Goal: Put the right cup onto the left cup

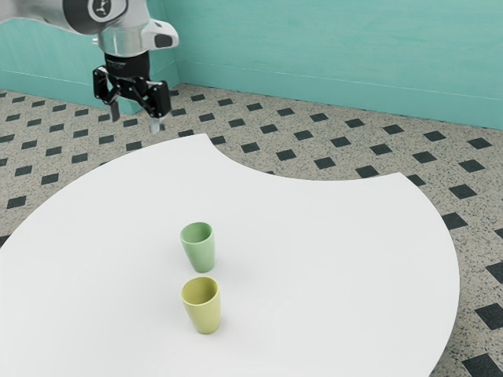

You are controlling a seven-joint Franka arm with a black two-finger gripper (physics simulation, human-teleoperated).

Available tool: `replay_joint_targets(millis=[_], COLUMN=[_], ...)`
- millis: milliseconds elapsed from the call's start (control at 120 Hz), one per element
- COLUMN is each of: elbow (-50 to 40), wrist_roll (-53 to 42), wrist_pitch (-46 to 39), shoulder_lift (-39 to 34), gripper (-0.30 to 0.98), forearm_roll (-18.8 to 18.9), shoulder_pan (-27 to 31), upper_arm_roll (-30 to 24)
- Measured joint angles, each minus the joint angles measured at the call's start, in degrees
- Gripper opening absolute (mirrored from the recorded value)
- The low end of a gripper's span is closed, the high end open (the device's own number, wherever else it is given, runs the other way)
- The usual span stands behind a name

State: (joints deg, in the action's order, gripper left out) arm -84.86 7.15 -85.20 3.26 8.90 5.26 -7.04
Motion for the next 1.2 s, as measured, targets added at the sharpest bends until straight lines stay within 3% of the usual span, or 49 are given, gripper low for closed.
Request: replay_joint_targets(millis=[183, 333, 783, 1200], elbow=[-0.43, -2.43, -15.18, -27.19], wrist_roll=[0.49, 3.83, 21.48, 38.57], wrist_pitch=[-0.53, -1.55, -10.71, -18.8], shoulder_lift=[0.17, 0.33, -0.25, -3.95], gripper=[0.69, 0.69, 0.69, 0.69], forearm_roll=[0.01, 0.0, -0.14, -3.76], shoulder_pan=[2.78, 0.71, 0.51, -0.11], upper_arm_roll=[-3.28, -7.73, -19.58, -20.47])
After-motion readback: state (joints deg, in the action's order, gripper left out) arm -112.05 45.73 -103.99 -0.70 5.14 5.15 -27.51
